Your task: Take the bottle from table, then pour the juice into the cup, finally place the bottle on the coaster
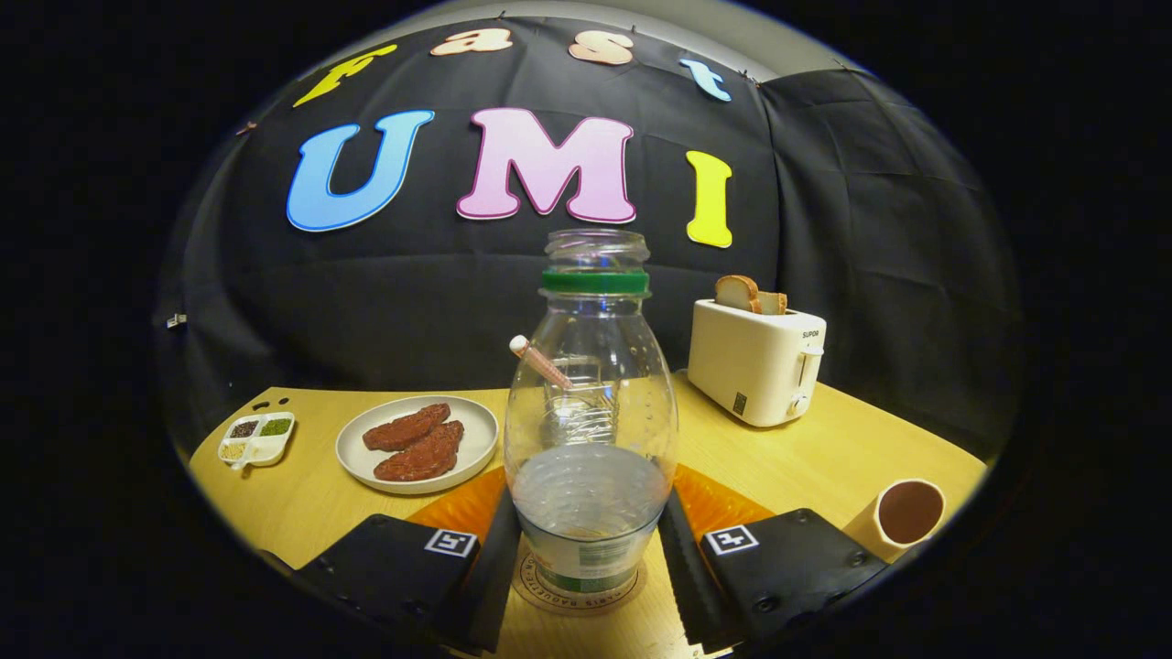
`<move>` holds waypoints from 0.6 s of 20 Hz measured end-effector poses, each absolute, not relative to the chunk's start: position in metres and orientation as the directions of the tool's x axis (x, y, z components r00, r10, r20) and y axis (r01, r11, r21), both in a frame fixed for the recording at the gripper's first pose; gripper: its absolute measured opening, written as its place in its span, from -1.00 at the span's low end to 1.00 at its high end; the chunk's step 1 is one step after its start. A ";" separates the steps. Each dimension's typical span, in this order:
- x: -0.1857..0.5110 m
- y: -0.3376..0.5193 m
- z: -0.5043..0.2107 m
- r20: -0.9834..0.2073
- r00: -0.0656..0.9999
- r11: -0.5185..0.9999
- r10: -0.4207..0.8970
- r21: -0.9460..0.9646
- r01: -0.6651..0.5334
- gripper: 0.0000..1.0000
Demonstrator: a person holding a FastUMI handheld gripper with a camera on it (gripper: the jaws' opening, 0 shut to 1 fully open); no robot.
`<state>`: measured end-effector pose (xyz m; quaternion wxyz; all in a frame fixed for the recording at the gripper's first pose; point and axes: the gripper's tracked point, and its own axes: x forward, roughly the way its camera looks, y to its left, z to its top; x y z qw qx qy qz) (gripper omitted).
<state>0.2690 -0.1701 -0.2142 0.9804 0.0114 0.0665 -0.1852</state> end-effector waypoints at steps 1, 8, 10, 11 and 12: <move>0.268 -0.169 -0.215 -0.136 0.922 0.931 -0.362 -0.001 0.365 0.51; 0.259 -0.162 -0.214 -0.153 0.916 0.927 -0.372 -0.020 0.373 0.96; 0.254 -0.159 -0.210 -0.152 0.915 0.926 -0.374 -0.014 0.376 0.96; 0.251 -0.157 -0.207 -0.150 0.915 0.927 -0.374 -0.017 0.376 0.96; 0.246 -0.155 -0.206 -0.152 0.915 0.927 -0.374 -0.023 0.375 0.96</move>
